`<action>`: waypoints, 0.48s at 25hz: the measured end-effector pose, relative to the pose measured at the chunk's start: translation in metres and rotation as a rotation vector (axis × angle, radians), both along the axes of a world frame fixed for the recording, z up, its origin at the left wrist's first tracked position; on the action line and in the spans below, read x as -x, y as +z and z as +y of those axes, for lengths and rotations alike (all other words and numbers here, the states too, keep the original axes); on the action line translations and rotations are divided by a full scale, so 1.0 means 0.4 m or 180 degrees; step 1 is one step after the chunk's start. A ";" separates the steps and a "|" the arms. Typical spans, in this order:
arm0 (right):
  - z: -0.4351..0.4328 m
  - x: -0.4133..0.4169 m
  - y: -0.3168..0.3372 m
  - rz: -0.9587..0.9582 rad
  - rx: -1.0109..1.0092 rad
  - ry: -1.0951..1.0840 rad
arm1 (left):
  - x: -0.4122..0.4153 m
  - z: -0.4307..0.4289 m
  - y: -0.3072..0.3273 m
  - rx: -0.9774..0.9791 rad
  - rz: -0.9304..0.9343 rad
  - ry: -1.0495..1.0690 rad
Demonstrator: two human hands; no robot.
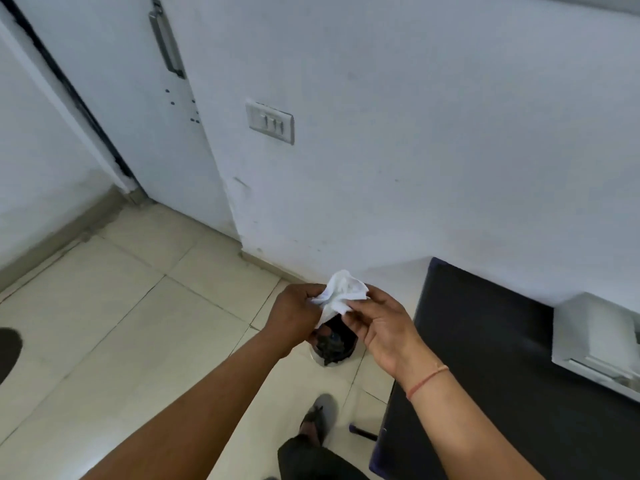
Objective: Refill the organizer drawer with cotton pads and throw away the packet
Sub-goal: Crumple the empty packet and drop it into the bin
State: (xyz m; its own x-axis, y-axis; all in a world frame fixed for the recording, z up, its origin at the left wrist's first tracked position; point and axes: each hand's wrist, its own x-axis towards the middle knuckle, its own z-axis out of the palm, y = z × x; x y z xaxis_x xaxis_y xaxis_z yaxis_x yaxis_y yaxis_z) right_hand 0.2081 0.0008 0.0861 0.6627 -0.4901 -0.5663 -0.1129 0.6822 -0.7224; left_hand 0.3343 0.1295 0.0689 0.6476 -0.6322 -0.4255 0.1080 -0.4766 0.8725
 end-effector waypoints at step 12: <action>-0.140 -0.183 -0.241 0.1442 0.2484 0.0229 | -0.237 -0.335 -0.140 -0.0426 0.1566 -0.0851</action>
State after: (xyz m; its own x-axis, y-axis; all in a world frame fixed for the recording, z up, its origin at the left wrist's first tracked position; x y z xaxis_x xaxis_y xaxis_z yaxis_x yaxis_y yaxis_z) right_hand 0.2813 -0.0552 -0.0103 0.5009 -0.8102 -0.3044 -0.5225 -0.0027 -0.8526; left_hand 0.4290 -0.0046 0.0129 0.1780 -0.6665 -0.7239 0.3465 -0.6461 0.6801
